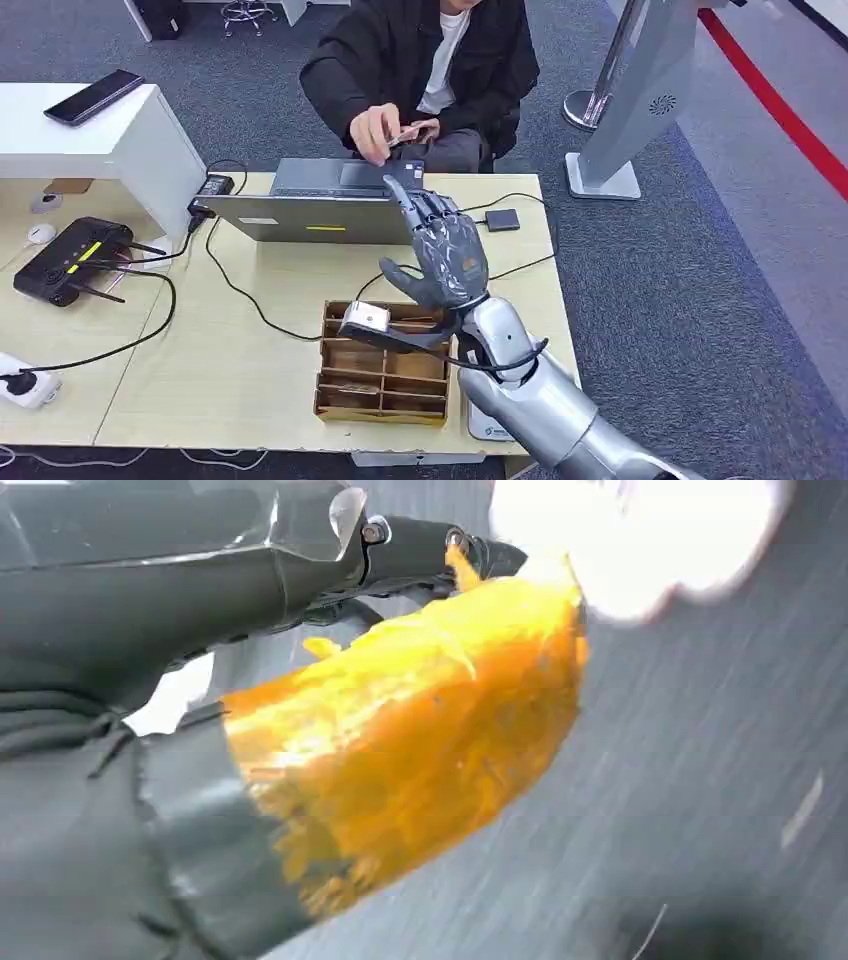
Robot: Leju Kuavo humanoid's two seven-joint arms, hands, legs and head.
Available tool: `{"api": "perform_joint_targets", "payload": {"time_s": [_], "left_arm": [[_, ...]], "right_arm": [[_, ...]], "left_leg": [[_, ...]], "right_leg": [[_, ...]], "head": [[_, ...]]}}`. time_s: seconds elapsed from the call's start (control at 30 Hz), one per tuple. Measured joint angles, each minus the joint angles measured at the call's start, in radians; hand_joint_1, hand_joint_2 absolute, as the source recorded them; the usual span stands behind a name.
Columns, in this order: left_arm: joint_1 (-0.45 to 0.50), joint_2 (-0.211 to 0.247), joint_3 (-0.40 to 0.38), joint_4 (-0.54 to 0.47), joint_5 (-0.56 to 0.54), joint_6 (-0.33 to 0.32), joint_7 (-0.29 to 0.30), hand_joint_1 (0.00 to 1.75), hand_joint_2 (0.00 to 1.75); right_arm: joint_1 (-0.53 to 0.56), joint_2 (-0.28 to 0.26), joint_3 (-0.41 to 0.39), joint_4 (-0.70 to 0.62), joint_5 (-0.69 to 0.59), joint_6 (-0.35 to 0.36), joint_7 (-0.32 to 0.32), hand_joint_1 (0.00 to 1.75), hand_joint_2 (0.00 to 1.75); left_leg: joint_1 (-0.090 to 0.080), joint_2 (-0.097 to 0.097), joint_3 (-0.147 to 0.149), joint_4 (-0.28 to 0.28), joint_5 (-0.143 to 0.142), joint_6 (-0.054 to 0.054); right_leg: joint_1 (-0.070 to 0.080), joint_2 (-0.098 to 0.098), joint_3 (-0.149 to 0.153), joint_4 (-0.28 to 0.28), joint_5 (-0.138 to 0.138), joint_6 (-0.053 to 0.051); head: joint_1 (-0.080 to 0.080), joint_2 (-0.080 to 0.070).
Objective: Pass the card to the sensor for recognition and then transmit it.
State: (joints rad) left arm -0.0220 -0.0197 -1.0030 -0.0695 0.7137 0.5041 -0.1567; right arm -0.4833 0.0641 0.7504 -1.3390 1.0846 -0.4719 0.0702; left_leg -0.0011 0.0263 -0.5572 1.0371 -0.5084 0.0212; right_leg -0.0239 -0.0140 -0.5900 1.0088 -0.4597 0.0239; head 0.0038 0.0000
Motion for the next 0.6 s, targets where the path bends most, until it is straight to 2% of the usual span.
{"api": "perform_joint_targets", "payload": {"time_s": [0.03,0.07,0.2,0.37,0.6], "left_arm": [[-0.022,-0.012,-0.010,-0.010,-0.001,0.086,0.010,0.00,0.00],[-0.036,-0.026,-0.014,-0.017,0.001,0.111,0.011,0.00,0.00],[-0.055,-0.044,-0.027,-0.033,0.013,0.064,-0.004,0.00,0.00],[-0.055,-0.055,-0.029,-0.039,0.030,0.064,-0.019,0.00,0.00],[-0.056,-0.060,-0.029,-0.040,0.037,0.064,-0.021,0.00,0.00]], "right_arm": [[0.009,0.000,0.000,-0.011,0.009,-0.001,0.003,0.00,0.00],[0.016,0.000,0.001,-0.019,0.016,-0.003,0.004,0.00,0.00],[0.050,-0.001,0.001,-0.052,0.016,-0.036,-0.010,0.00,0.00],[0.114,-0.003,0.000,-0.103,-0.007,-0.091,-0.056,0.00,0.00],[0.142,-0.005,0.000,-0.125,-0.024,-0.103,-0.079,0.00,0.00]], "left_leg": [[0.000,0.000,0.000,0.000,0.000,0.000],[0.000,0.002,0.001,0.000,0.000,0.000],[0.000,0.005,0.002,0.000,-0.001,0.000],[0.000,0.005,0.001,0.000,-0.001,-0.001],[0.001,0.005,0.001,0.000,-0.002,-0.002]], "right_leg": [[0.000,0.000,0.001,0.000,0.000,0.000],[0.000,0.001,0.001,0.000,0.001,0.000],[0.000,0.005,-0.001,0.000,0.001,0.000],[0.001,0.005,-0.003,0.000,0.000,-0.001],[0.002,0.005,-0.003,0.000,0.000,-0.001]], "head": [[0.000,0.000],[0.000,0.000],[0.000,0.000],[0.000,0.000],[0.000,0.000]]}}
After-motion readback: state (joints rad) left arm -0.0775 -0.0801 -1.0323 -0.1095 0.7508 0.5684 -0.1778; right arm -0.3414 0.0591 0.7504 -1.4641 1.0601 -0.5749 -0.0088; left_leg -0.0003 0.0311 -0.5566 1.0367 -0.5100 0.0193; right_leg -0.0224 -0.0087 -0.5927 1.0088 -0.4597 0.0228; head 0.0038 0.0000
